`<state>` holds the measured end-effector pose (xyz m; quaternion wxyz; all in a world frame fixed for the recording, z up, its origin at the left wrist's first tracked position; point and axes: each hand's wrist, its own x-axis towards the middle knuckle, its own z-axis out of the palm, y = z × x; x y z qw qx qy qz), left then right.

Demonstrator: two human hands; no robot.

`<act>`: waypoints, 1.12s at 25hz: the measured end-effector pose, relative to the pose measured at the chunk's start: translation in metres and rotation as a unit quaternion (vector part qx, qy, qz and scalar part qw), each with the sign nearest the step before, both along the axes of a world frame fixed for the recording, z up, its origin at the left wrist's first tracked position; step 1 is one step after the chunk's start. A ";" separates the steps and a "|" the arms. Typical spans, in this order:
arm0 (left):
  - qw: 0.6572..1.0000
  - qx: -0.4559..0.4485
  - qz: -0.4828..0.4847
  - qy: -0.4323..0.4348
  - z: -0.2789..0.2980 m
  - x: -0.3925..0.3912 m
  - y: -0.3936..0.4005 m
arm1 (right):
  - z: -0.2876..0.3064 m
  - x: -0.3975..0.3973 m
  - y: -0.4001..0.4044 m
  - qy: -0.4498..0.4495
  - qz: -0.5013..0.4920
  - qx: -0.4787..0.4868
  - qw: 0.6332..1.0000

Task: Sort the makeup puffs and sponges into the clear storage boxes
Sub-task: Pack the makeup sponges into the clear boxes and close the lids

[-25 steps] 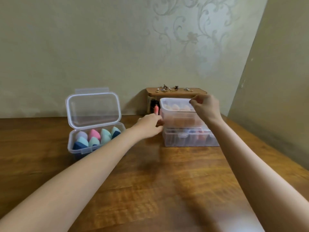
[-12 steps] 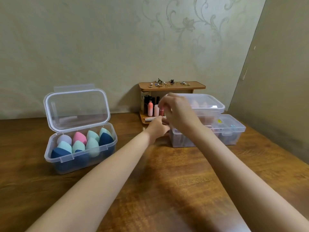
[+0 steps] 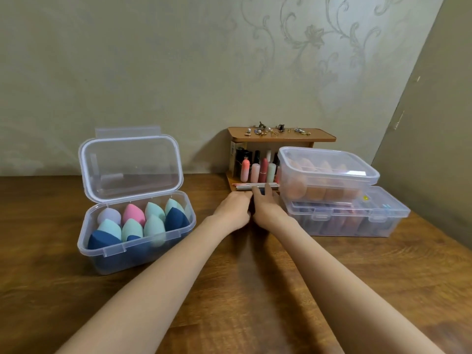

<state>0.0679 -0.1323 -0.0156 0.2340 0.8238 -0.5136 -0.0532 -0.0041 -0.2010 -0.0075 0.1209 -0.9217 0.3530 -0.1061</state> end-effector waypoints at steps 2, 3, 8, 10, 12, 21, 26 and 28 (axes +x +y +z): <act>0.998 0.013 -0.009 -0.055 0.010 0.001 0.013 | -0.009 0.004 0.003 -0.054 0.007 -0.046 0.997; 0.997 0.005 -0.003 -0.079 0.016 0.001 0.020 | -0.012 0.007 0.008 -0.077 0.026 -0.071 0.994; 0.987 -0.088 0.017 -0.136 0.062 -0.001 0.070 | 0.024 0.019 0.047 -0.318 0.056 0.065 0.944; 0.985 -0.131 0.032 -0.111 0.075 0.009 0.113 | 0.050 0.018 0.081 -0.356 0.091 0.125 0.921; 0.982 -0.175 0.050 -0.054 0.080 0.020 0.162 | 0.067 0.021 0.110 -0.354 0.156 0.177 0.905; 0.995 0.042 0.002 0.085 0.062 0.040 0.231 | 0.085 0.030 0.131 0.073 0.334 0.237 0.909; 0.992 0.124 0.010 0.028 0.050 0.051 0.227 | 0.085 0.058 0.138 0.229 0.331 0.120 0.908; 0.986 0.164 0.006 0.038 0.054 0.054 0.224 | 0.079 0.074 0.149 0.280 0.325 0.070 0.900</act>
